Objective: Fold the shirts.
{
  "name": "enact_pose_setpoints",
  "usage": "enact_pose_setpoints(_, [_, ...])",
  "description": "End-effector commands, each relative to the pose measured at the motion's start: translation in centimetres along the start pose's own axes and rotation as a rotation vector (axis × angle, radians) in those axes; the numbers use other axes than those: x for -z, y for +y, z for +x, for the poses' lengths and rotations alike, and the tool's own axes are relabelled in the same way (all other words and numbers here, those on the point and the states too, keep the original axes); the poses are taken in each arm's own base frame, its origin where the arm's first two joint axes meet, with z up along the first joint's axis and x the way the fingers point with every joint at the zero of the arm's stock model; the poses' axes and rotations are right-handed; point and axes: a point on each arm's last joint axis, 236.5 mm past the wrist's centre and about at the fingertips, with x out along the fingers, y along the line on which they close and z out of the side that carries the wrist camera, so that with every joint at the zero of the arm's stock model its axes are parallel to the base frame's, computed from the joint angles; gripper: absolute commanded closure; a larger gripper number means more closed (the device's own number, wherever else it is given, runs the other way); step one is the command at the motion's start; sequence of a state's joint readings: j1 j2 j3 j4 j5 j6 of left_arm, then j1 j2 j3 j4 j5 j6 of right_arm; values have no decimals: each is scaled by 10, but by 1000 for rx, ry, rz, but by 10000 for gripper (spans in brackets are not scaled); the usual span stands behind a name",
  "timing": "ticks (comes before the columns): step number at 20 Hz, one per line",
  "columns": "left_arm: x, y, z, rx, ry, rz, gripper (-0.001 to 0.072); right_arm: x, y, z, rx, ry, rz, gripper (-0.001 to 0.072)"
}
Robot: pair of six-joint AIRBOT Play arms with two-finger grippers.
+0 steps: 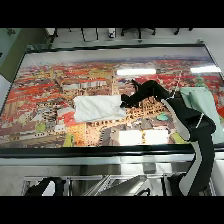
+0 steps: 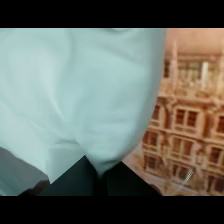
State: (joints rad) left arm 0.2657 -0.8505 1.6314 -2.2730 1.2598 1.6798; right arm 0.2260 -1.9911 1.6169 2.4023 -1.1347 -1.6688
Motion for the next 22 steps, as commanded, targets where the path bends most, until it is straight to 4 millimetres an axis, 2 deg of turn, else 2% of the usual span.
enact_pose_setpoints(1, [0, 0, 0, -2, 0, -1, 695, -24, 37, -45, -52, -100, -72, 696])
enact_pose_setpoints(3, [0, 0, 0, -2, 0, -1, 695, -54, 62, -119, -77, -257, -124, 696])
enact_pose_setpoints(4, [0, 0, 0, -2, 0, -1, 695, -67, 68, -162, -82, -344, -134, 696])
enact_pose_setpoints(6, [0, 0, 0, -2, 1, -1, 695, -81, 65, -239, -79, -494, -115, 696])
enact_pose_setpoints(8, [3, 0, 0, 0, 12, -1, 695, -87, 43, -312, -65, -630, -53, 696])
enact_pose_setpoints(10, [9, -1, 0, 3, 39, -1, 695, -83, 10, -385, -35, -768, 13, 696])
enact_pose_setpoints(13, [22, -2, -1, 8, 91, -1, 695, -54, -49, -484, 18, -939, 177, 696])
enact_pose_setpoints(14, [24, -2, -1, 8, 99, -1, 695, -39, -66, -507, 35, -971, 226, 696])
enact_pose_setpoints(16, [24, -2, -1, 9, 100, -1, 695, -7, -92, -538, 66, -996, 295, 696])
enact_pose_setpoints(17, [24, -2, -1, 9, 101, -1, 695, 9, -101, -543, 79, -981, 322, 697])
enact_pose_setpoints(18, [24, -2, -1, 9, 101, -1, 695, 24, -110, -543, 104, -950, 351, 696])
enact_pose_setpoints(21, [24, -2, -1, 9, 101, -1, 695, 73, -137, -525, 252, -790, 466, 697])
enact_pose_setpoints(22, [24, -2, -1, 9, 102, -1, 695, 85, -137, -519, 276, -747, 478, 697])
